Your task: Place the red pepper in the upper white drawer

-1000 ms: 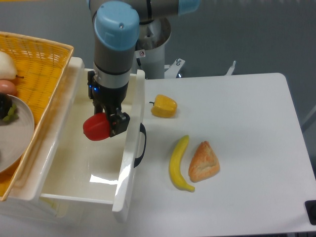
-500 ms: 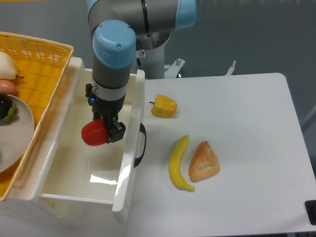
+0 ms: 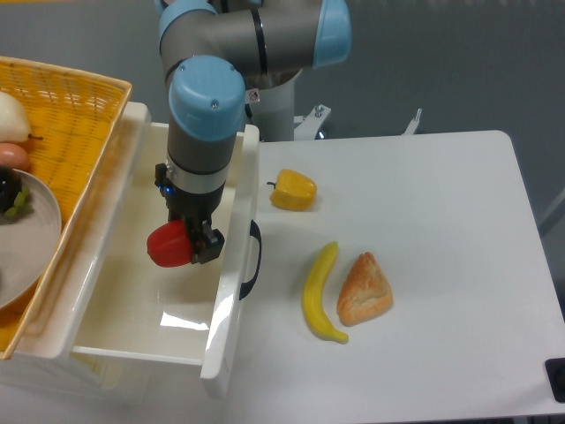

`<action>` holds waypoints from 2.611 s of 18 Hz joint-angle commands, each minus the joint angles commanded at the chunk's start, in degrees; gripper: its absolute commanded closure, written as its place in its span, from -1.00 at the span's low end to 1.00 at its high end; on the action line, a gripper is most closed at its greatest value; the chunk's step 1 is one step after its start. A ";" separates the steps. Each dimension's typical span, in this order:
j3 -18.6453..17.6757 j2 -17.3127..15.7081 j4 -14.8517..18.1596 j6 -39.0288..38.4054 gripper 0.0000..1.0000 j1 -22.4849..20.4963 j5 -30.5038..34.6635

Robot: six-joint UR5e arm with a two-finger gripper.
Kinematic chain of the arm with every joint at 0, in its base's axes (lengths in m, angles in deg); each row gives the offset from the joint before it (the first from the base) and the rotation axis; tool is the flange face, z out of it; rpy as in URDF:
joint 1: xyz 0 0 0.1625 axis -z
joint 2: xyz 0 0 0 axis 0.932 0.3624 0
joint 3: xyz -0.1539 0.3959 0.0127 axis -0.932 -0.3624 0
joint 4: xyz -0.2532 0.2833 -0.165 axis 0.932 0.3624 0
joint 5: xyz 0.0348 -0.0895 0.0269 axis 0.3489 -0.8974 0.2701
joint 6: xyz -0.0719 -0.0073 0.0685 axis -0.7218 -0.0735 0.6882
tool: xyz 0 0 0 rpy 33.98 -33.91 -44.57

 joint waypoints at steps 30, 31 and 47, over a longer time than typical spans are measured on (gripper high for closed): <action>-2.11 1.15 -4.31 0.00 -0.73 2.55 2.37; -2.02 0.71 -4.31 0.00 -0.75 2.37 2.29; 0.70 -4.31 -4.13 -0.70 -0.97 -2.64 -3.95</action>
